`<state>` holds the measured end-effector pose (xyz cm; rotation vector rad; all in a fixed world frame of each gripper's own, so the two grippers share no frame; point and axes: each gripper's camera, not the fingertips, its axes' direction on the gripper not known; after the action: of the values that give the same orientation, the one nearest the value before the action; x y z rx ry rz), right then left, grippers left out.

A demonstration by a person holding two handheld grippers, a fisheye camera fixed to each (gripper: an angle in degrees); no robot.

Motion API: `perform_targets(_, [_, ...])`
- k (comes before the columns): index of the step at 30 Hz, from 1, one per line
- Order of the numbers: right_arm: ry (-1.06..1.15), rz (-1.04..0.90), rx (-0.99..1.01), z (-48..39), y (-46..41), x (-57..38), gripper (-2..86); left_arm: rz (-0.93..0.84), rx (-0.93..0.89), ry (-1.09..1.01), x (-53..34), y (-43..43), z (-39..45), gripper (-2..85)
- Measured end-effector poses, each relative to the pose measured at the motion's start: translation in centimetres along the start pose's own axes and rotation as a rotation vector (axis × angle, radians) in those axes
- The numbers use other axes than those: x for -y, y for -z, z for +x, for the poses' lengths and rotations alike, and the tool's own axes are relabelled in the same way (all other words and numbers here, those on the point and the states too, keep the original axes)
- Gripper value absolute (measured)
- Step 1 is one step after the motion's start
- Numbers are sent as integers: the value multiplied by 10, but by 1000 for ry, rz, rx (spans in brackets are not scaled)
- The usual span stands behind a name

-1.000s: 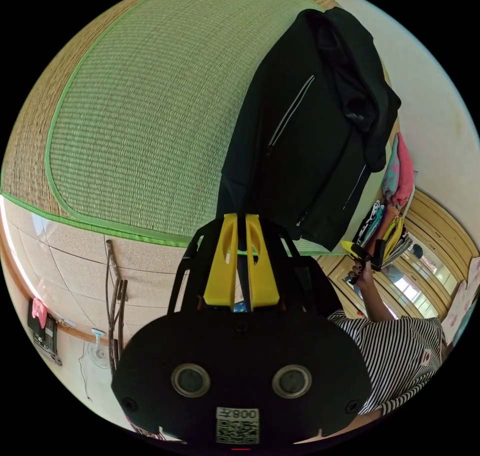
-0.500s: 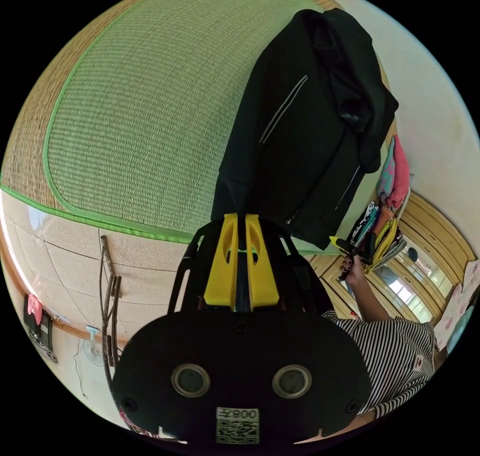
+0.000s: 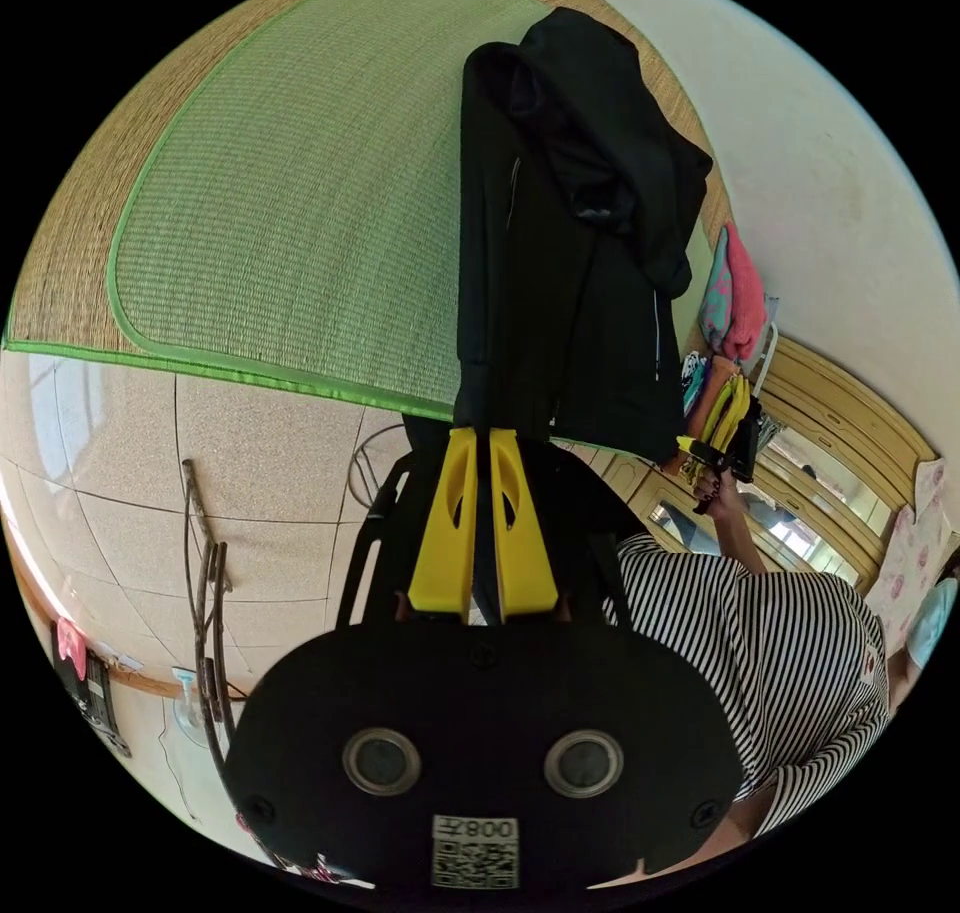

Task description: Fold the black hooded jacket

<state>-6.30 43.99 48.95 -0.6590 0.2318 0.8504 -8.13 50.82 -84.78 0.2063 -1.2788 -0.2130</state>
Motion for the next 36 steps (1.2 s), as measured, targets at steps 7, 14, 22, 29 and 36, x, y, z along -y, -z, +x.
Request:
perform_targets(7, [-51, -35, 24, -14, 23, -19, 11, -49, -71, 71, -26, -4, -3, 23])
perform_targets(14, [3, 9, 37, -50, 61, 8, 12, 63, -209, 46, -2, 32, 8, 24])
perform_targets(22, [109, 126, 29, -112, 130, 81, 12, 216, -328, -47, 64, 91, 41, 26])
perform_targets(29, [133, 208, 5, -157, 179, 158, 12, 336, -379, -59, 139, 139, 69, 27])
perform_targets(36, [10, 243, -48, -172, 209, 246, 14, 434, -401, 16, 206, 159, 77, 31])
